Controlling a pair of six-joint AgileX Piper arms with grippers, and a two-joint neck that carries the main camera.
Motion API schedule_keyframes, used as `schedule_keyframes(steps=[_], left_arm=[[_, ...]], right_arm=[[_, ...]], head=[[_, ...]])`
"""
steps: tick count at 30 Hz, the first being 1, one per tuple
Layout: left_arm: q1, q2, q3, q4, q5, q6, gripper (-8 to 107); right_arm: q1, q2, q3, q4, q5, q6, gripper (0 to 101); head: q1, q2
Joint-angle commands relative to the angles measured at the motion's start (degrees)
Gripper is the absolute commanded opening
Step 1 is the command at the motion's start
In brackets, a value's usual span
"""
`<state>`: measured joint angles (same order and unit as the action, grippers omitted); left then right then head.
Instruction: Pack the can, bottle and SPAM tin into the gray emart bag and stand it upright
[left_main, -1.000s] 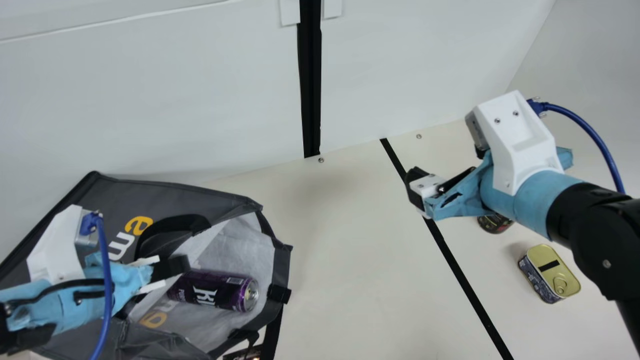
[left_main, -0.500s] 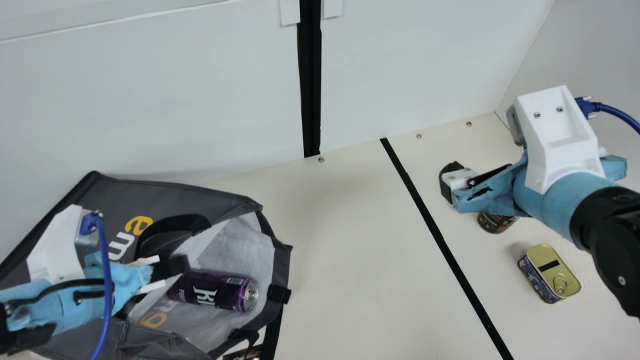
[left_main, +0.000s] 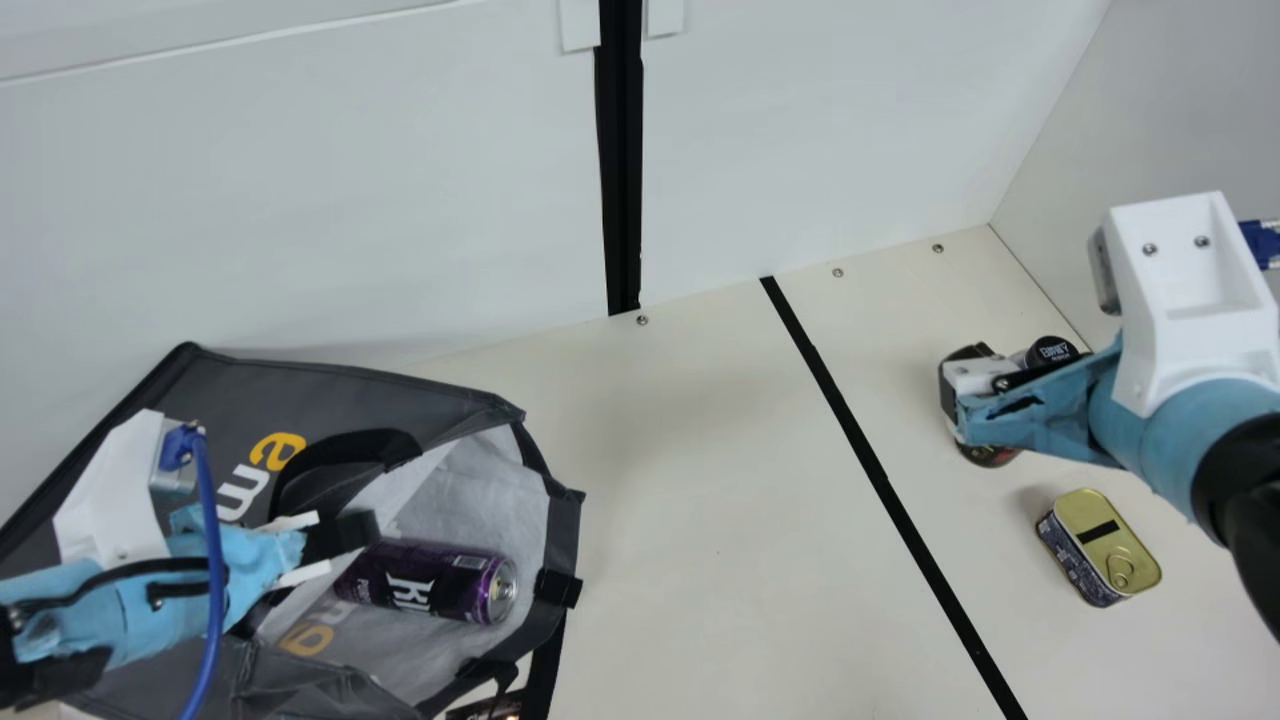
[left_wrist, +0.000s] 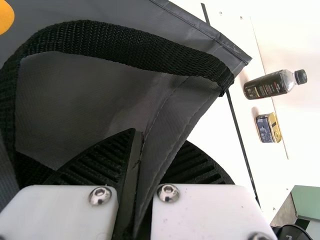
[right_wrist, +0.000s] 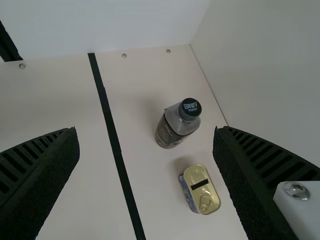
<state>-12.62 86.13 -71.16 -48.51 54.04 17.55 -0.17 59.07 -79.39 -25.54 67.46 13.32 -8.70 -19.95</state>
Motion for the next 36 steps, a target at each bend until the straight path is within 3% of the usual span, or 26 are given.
schedule_keyframes(steps=[1,9,36], left_arm=[[0.0,0.0,0.0,0.0,0.0,0.0,-8],[0.0,0.0,0.0,0.0,0.0,0.0,-8],[0.0,0.0,0.0,0.0,0.0,0.0,-8]], right_arm=[[0.0,-0.3,-0.2,-0.7,1.2,0.6,95],[-2.6,-2.0,0.3,-0.3,2.4,0.2,95],[-16.1,-5.9,2.7,9.8,2.4,-9.0,95]], head=[[-1.3,0.0],[-1.3,0.0],[-1.3,0.0]])
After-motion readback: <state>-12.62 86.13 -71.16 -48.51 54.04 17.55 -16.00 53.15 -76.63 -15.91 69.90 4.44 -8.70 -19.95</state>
